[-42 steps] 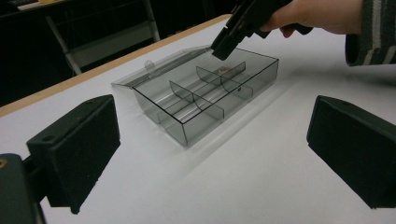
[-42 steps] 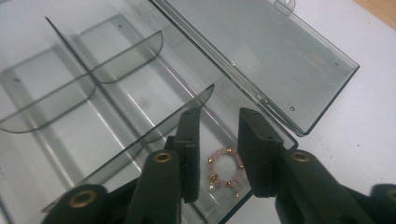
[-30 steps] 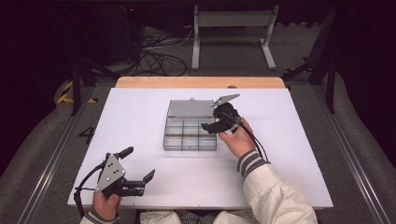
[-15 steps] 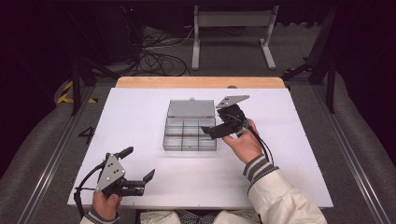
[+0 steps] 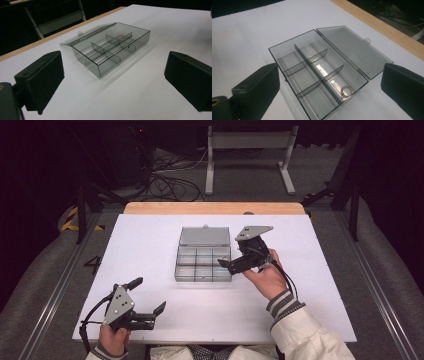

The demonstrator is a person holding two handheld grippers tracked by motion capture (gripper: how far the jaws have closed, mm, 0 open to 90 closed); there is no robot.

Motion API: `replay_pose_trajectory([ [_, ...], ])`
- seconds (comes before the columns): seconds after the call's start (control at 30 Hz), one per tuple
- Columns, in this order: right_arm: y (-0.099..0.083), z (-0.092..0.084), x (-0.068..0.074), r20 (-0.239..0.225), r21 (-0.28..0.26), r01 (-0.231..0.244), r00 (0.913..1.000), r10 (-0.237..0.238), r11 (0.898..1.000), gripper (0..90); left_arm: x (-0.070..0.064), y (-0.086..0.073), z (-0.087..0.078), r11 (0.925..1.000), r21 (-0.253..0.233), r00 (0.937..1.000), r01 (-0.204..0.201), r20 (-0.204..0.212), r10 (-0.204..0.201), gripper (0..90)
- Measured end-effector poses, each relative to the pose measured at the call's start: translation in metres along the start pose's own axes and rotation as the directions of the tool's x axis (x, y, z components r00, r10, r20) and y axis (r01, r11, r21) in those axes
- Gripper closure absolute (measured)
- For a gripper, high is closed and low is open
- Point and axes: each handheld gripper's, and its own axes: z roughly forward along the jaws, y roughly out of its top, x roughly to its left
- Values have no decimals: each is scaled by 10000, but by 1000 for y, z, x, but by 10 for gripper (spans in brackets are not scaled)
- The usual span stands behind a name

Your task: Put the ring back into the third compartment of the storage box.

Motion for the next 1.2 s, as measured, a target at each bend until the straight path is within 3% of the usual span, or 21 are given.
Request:
replay_pose_trajectory([
  [0.53, -18, -37, 4, -138, -1026, 13, 9999, -27, 9947, 23, -1, 0, 0, 10000, 16, 10000, -41, 0, 41, 32],
  [1.2, -68, -75, -2, -45, -1460, -307, 9995, 304, 9888, 23, -2, 0, 1, 10000, -15, 10000, 19, -3, -19, 32],
])
